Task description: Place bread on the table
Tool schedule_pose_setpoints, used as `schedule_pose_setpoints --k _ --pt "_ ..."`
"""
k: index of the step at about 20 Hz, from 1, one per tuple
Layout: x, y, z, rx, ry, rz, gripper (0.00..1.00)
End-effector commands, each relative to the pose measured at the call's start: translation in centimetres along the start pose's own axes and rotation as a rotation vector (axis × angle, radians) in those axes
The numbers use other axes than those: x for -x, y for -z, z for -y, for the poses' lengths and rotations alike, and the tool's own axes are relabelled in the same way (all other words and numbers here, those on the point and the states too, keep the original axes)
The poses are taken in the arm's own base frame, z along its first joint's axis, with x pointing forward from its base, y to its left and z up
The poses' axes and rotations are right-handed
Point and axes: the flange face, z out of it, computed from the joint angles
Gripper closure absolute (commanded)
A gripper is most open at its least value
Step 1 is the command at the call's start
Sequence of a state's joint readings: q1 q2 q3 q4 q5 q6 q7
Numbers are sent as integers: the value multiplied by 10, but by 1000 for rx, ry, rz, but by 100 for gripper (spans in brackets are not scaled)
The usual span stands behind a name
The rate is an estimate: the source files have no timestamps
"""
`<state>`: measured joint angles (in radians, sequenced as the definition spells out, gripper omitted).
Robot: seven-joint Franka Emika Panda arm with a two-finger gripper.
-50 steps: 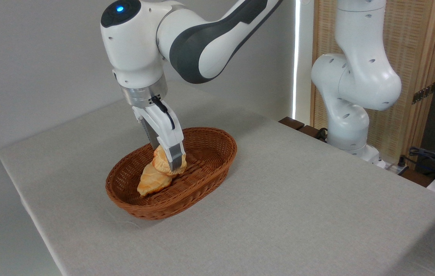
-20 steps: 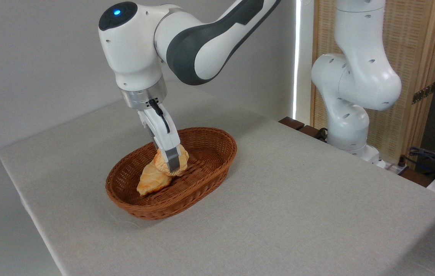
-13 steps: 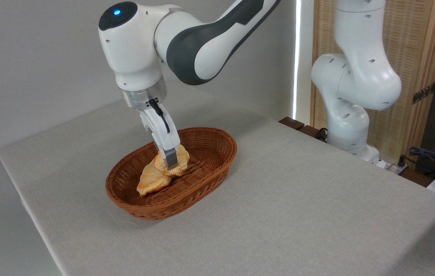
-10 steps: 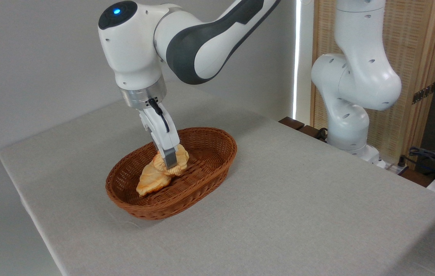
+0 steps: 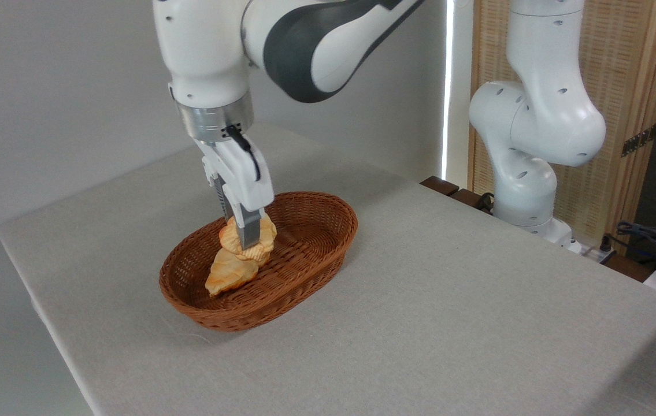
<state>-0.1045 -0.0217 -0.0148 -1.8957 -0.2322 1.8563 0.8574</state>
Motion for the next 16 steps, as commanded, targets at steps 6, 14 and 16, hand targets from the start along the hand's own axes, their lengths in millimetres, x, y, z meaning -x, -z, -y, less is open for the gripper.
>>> schedule_pose_setpoints --k 6,14,16 --pt "52 22 40 -120 -20 146 47" --pt "91 14 77 -115 17 192 40" --pt "91 0 83 -100 17 218 0"
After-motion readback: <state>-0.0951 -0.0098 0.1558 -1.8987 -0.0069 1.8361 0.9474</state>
